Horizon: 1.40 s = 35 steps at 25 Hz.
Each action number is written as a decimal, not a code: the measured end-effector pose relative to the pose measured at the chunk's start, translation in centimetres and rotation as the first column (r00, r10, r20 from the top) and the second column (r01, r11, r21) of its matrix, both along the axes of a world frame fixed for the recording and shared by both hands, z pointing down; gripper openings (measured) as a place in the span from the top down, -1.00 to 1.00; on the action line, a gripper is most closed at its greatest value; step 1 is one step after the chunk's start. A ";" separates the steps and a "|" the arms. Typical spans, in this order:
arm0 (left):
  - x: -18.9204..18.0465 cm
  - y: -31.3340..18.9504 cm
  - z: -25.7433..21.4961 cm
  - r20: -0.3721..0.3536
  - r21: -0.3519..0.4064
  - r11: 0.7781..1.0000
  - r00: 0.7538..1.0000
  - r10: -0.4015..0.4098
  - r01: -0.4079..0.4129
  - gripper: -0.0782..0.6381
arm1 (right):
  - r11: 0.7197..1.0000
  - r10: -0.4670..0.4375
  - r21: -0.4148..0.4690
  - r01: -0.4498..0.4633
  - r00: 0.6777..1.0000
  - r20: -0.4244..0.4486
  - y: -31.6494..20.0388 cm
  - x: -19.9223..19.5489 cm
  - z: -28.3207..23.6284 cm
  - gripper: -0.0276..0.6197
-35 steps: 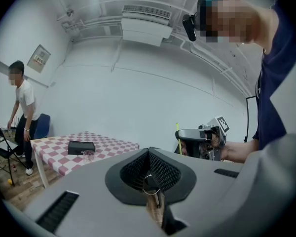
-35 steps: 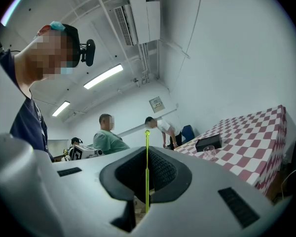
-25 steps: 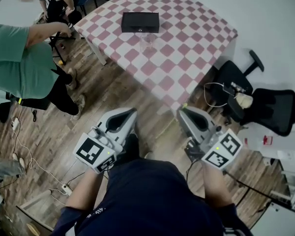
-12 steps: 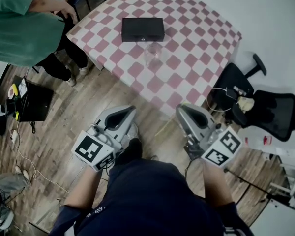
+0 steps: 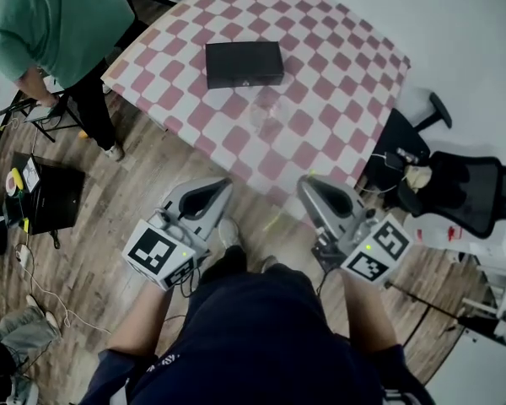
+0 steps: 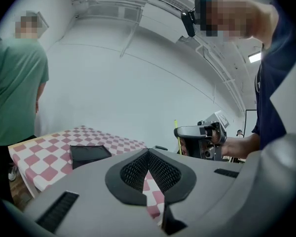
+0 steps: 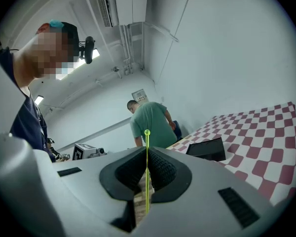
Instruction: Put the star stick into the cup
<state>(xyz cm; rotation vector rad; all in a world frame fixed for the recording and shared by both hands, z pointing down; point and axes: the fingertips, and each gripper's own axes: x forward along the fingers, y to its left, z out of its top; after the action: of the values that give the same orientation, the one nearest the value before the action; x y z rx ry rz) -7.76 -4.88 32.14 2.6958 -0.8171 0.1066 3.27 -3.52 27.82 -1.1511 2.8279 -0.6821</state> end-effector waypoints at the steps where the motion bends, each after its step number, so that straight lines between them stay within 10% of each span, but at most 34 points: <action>1: -0.2 -0.5 0.1 -0.003 -0.005 1.000 1.000 0.000 0.000 0.70 | 1.000 0.001 -0.004 -0.001 1.000 -0.002 -0.4 -0.3 0.1 0.84; 35: 2.9 -12.3 6.5 0.063 -0.126 0.981 0.988 -0.138 0.145 0.70 | 0.998 -0.060 0.026 0.060 0.998 -0.017 -20.6 2.5 3.6 0.84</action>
<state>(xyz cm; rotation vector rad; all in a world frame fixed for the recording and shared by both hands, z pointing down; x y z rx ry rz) -4.87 -17.21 38.65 2.5144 -0.9802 0.1929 5.81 -24.08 31.44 -1.0769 2.8861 -0.6395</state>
